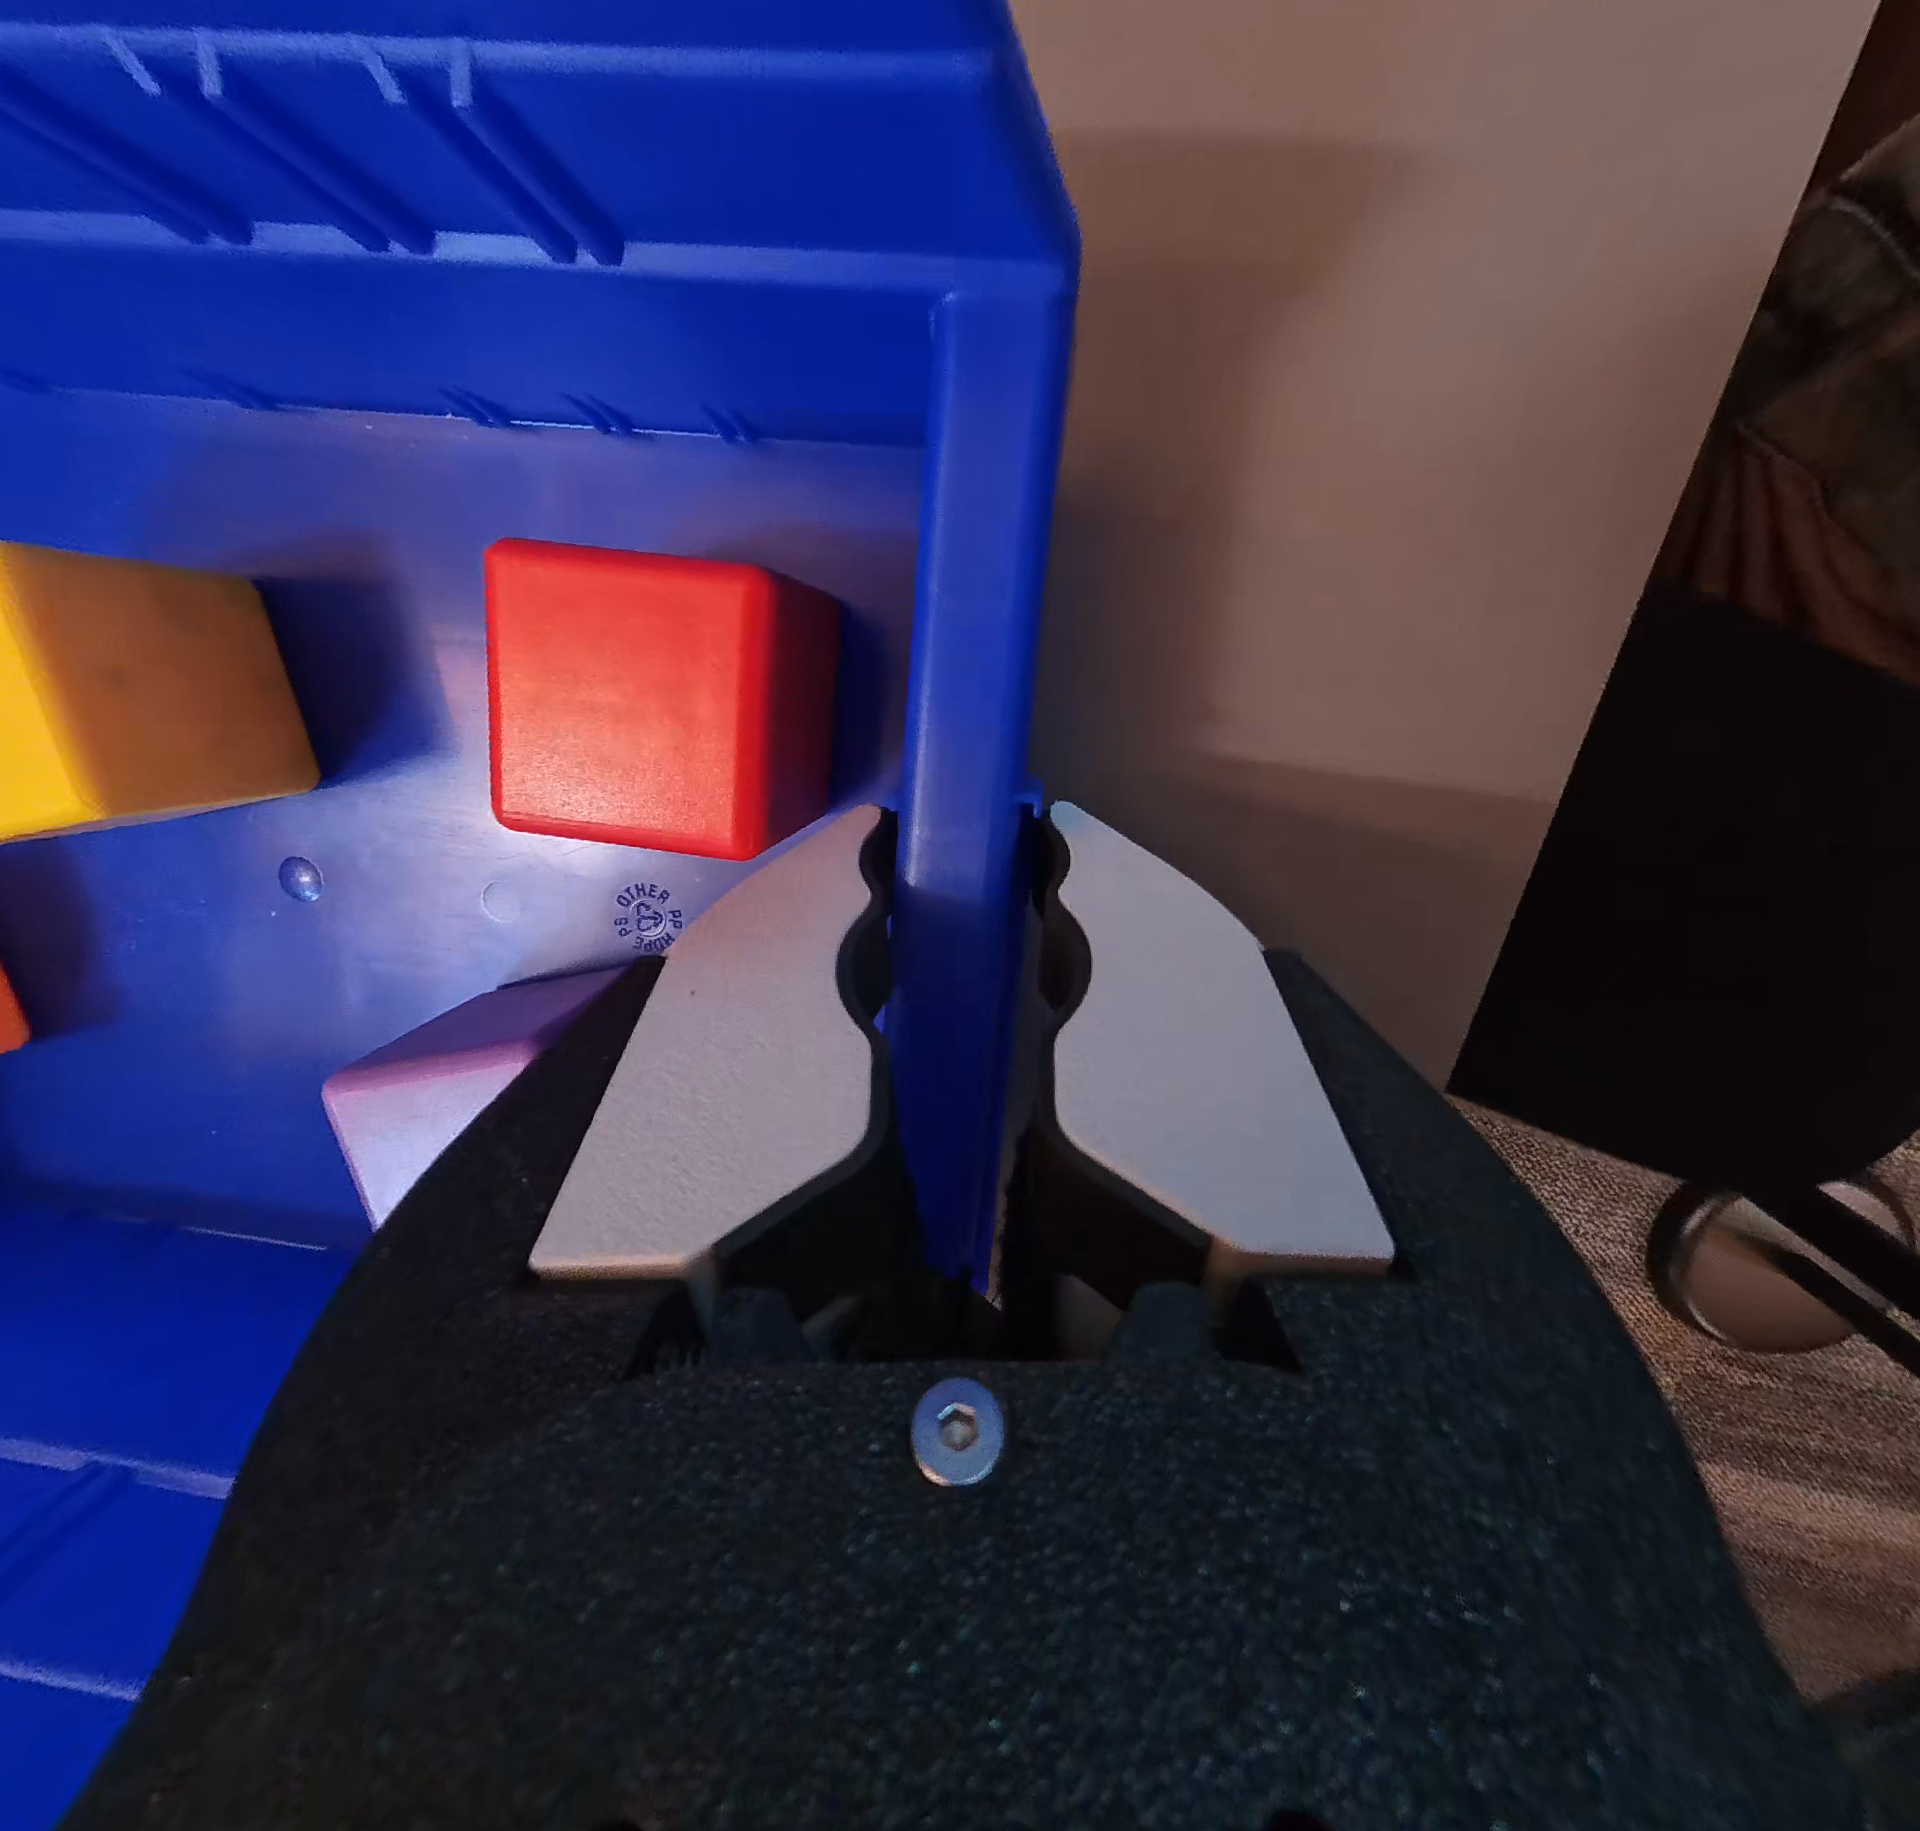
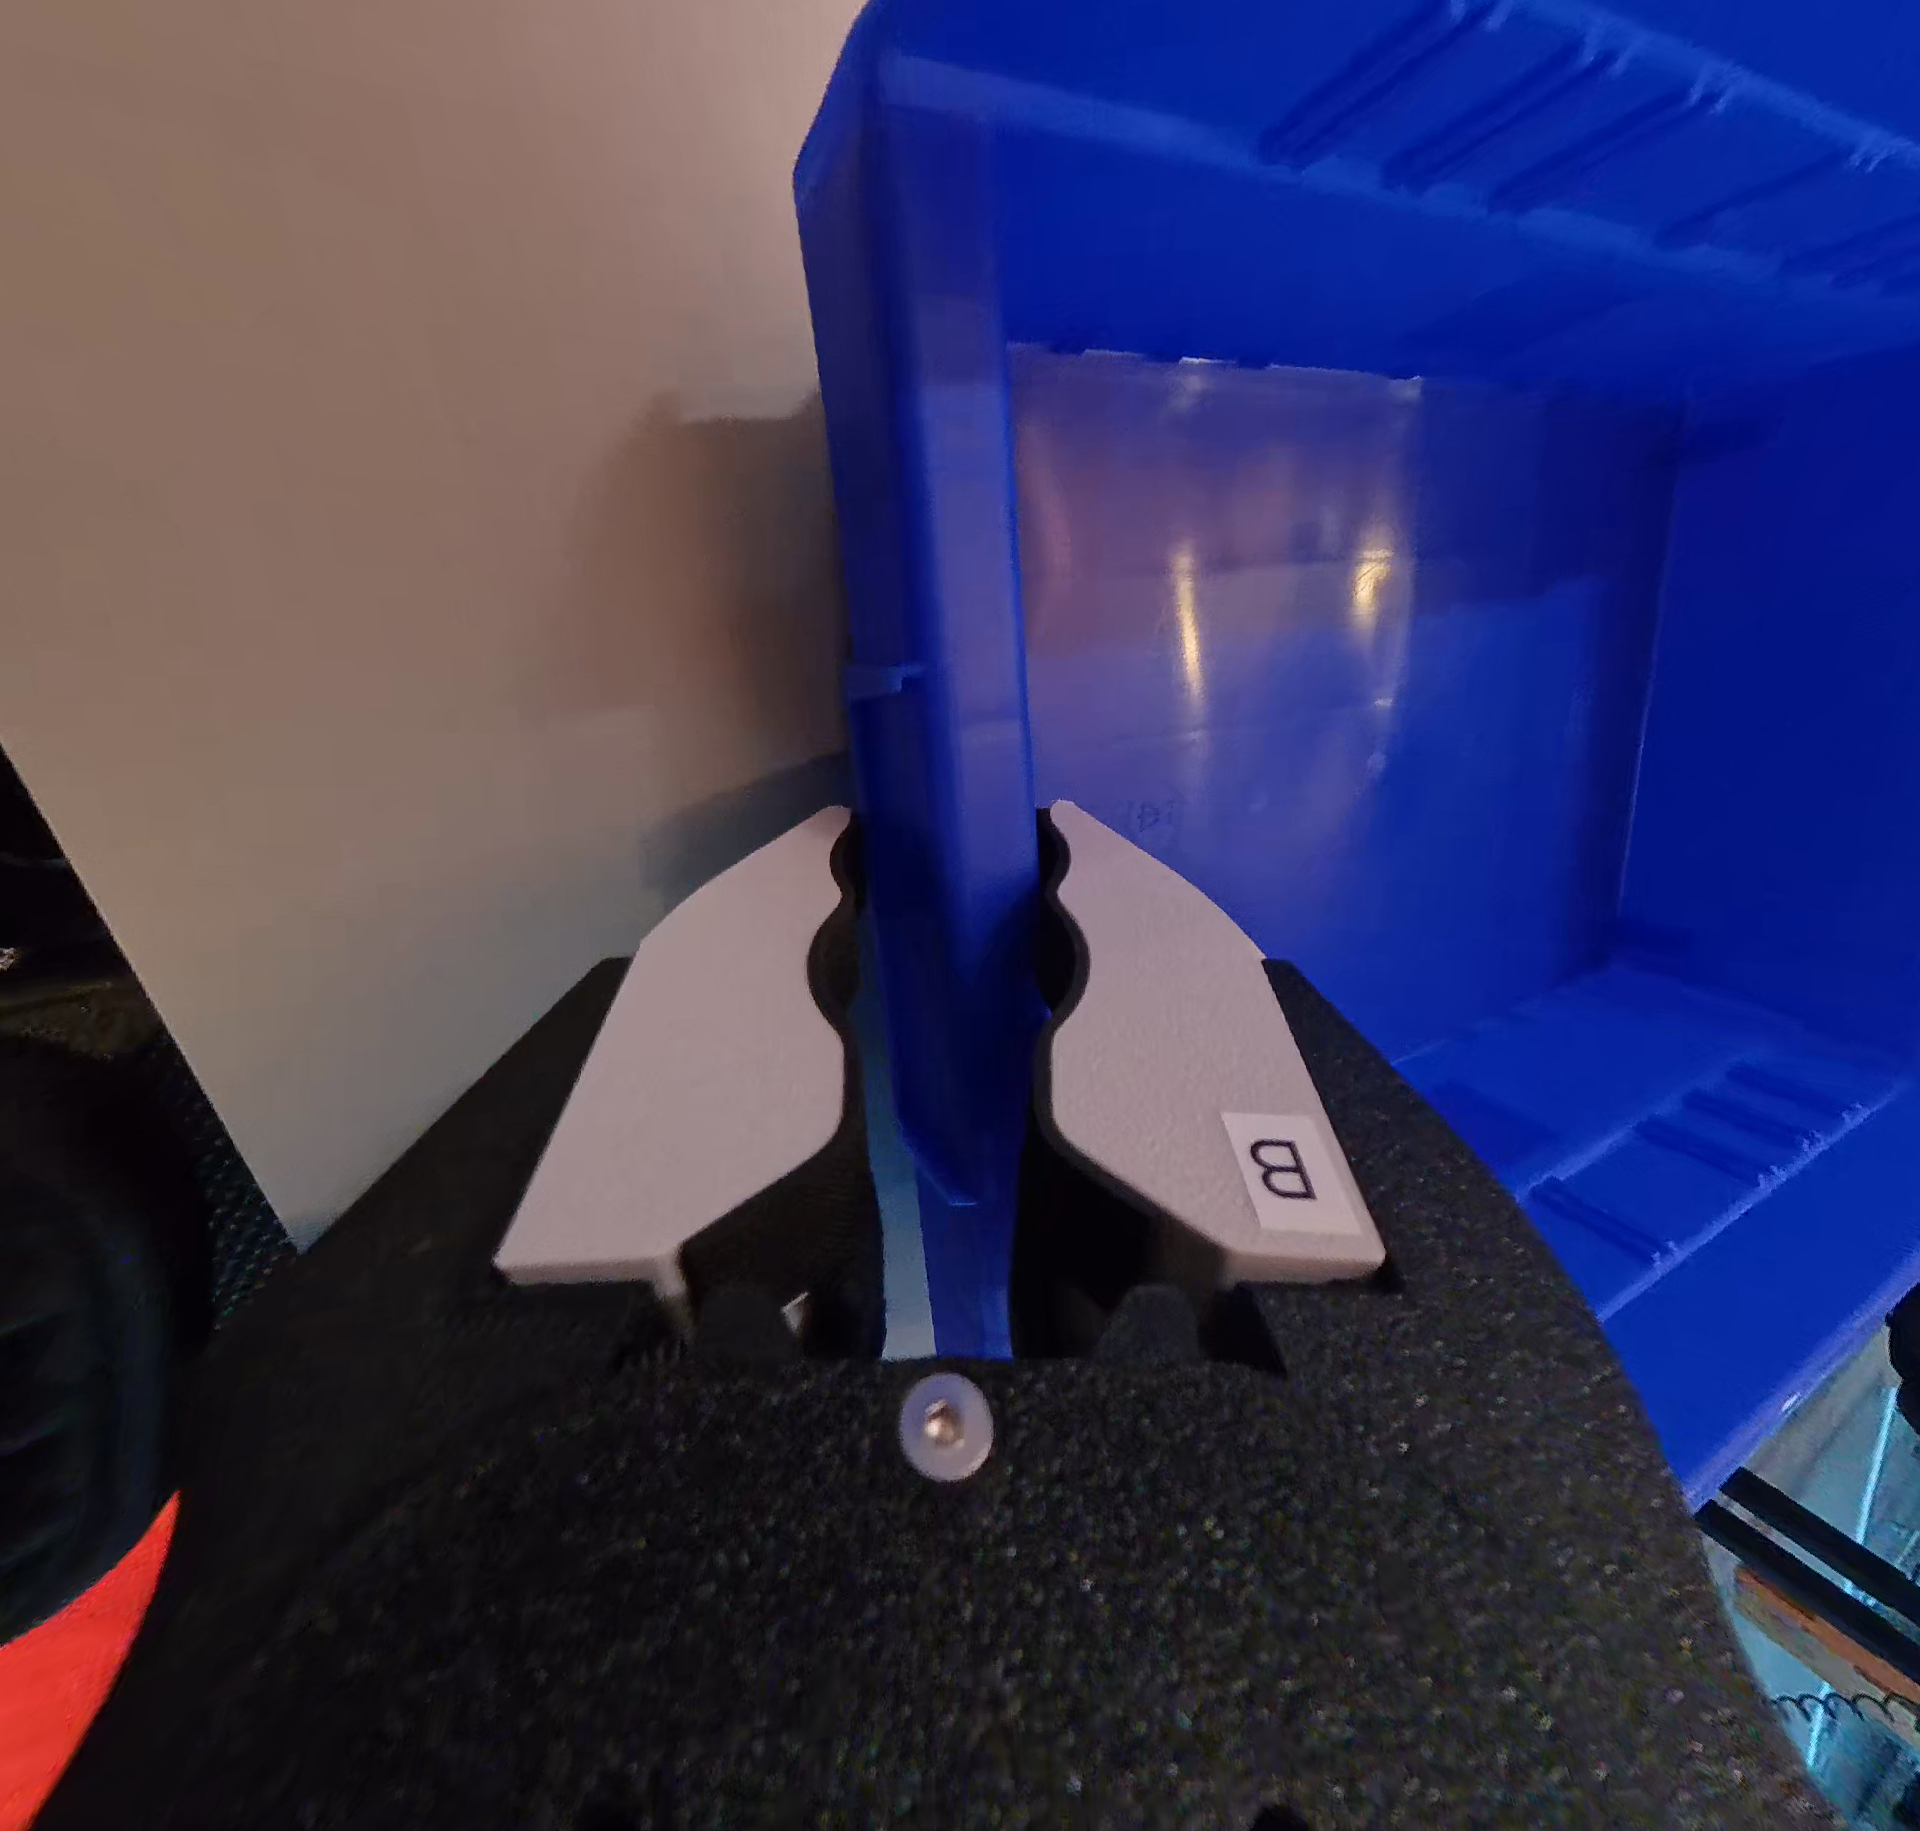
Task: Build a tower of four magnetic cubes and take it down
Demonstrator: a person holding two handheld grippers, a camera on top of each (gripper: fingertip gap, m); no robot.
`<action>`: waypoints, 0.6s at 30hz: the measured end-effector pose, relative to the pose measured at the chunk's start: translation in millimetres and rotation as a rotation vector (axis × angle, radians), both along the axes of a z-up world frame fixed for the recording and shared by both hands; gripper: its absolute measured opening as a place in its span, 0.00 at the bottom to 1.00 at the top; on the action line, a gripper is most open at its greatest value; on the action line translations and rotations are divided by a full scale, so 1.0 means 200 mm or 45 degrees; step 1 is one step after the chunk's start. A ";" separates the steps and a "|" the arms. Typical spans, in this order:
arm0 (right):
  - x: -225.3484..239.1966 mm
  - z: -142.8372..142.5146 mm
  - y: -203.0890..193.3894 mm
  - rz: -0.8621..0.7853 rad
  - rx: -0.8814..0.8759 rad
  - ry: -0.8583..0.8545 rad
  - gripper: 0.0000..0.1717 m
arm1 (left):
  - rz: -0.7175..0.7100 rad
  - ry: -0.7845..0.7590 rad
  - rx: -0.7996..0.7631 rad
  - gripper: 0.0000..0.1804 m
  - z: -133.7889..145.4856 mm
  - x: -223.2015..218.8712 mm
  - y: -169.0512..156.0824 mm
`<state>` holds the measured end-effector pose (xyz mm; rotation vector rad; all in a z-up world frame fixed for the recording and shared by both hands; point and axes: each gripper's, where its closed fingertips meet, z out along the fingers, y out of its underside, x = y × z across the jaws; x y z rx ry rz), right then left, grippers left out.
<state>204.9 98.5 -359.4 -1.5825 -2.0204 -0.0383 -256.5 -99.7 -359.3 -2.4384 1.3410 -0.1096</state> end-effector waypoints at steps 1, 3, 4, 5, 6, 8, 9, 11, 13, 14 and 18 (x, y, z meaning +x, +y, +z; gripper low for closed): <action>0.00 0.00 0.00 0.006 -0.001 0.002 0.18 | -0.020 0.003 0.002 0.13 0.00 -0.01 0.00; 0.01 0.00 0.00 0.015 -0.001 0.002 0.18 | -0.076 0.006 0.009 0.13 0.00 -0.02 -0.01; 0.01 0.00 0.00 0.017 -0.002 0.003 0.18 | -0.094 0.001 0.000 0.13 0.00 -0.03 -0.02; 0.01 0.00 0.00 0.018 -0.003 0.006 0.18 | -0.118 -0.001 -0.004 0.13 0.00 -0.05 -0.02; 0.01 0.00 0.00 0.019 -0.003 0.009 0.18 | -0.144 -0.003 -0.004 0.13 0.00 -0.06 -0.03; 0.01 0.00 0.00 0.022 -0.004 0.015 0.18 | -0.159 -0.015 -0.014 0.13 0.00 -0.09 -0.04; 0.01 0.00 0.00 0.023 -0.006 0.016 0.18 | -0.174 -0.016 -0.013 0.13 0.00 -0.10 -0.04; 0.01 0.00 0.00 0.024 -0.008 0.015 0.18 | -0.204 -0.013 -0.013 0.13 0.00 -0.13 -0.04; 0.01 0.00 0.00 0.025 -0.006 0.014 0.18 | -0.221 -0.010 -0.016 0.13 0.00 -0.15 -0.05; 0.01 0.00 0.00 0.024 -0.006 0.014 0.18 | -0.228 -0.009 -0.015 0.13 0.00 -0.16 -0.05; 0.03 0.00 0.00 0.013 -0.018 0.003 0.18 | -0.260 -0.009 -0.006 0.12 0.00 -0.18 -0.05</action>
